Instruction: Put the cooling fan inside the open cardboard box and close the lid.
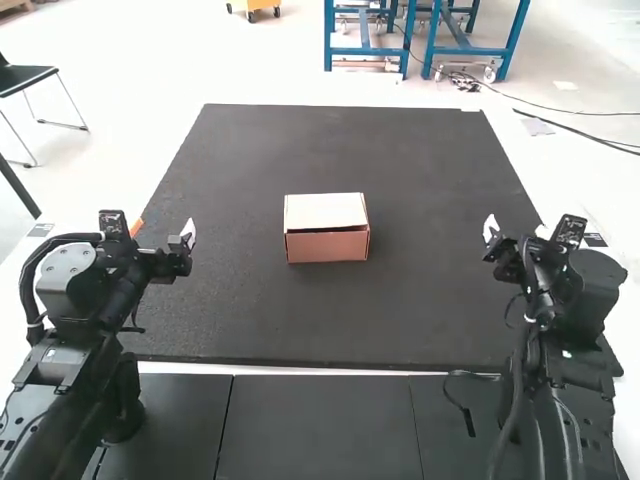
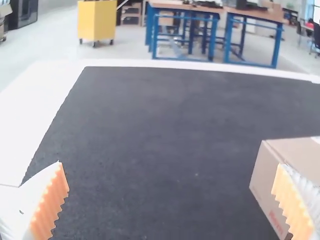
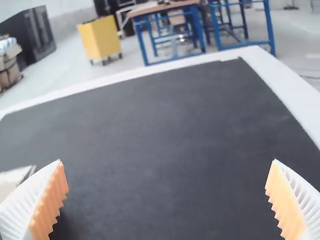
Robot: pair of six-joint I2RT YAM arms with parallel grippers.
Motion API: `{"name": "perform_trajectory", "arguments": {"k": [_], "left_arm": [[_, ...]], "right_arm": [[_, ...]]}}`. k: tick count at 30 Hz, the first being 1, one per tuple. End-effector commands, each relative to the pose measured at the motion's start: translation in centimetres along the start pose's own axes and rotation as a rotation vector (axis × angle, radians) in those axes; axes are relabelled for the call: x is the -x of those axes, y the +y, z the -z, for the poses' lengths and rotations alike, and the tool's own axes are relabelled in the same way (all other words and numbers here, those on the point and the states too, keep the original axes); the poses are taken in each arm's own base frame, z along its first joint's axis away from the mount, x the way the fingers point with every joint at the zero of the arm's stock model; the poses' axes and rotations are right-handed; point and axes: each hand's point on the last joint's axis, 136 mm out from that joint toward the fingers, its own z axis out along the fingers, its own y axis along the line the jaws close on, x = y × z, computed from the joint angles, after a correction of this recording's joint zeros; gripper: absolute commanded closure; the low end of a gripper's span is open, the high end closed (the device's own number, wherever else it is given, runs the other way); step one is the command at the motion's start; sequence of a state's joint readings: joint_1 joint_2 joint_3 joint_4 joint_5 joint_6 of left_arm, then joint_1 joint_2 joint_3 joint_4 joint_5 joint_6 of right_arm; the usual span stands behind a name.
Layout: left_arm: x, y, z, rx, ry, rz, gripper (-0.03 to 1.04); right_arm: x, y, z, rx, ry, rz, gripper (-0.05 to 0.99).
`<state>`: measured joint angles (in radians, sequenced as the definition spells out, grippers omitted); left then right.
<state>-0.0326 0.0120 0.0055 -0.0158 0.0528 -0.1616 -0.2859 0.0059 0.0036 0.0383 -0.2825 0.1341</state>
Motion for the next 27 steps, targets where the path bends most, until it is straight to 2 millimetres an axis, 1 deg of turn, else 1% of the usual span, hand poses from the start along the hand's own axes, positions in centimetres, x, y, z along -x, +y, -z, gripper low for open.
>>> {"name": "perform_trajectory", "arguments": {"k": [1, 7, 9, 11, 19, 21, 24, 27], "left_arm": [[0.1, 0.0, 0.0, -0.001, -0.012, -0.010, 0.05], [0.2, 0.1, 0.1, 0.000, -0.013, -0.010, 0.05], [0.2, 0.0, 0.1, -0.001, -0.013, -0.010, 0.05], [0.2, 0.1, 0.1, 0.000, -0.013, -0.010, 0.05], [0.2, 0.0, 0.1, -0.001, -0.013, -0.010, 0.05], [0.1, 0.1, 0.0, 0.000, -0.012, -0.010, 0.05], [0.2, 0.0, 0.1, -0.001, -0.013, -0.010, 0.05], [0.1, 0.1, 0.0, 0.000, -0.012, -0.010, 0.05]], "right_arm": [[0.2, -0.9, 0.2, -0.029, -0.010, 0.025, 0.03], [0.0, -1.5, 0.3, -0.046, -0.001, 0.036, 0.03], [-0.3, -2.2, 0.3, -0.090, 0.009, 0.033, 0.03], [-0.4, -1.8, 0.1, -0.098, 0.006, 0.042, 0.03], [-1.2, 2.7, -0.3, 0.023, 0.026, 0.071, 0.03], [-1.0, 2.9, -0.3, 0.030, 0.016, 0.078, 0.03], [-0.6, 2.7, -0.3, 0.011, 0.000, 0.076, 0.03], [-1.3, 2.3, -0.3, -0.006, 0.027, 0.113, 0.03]]}}
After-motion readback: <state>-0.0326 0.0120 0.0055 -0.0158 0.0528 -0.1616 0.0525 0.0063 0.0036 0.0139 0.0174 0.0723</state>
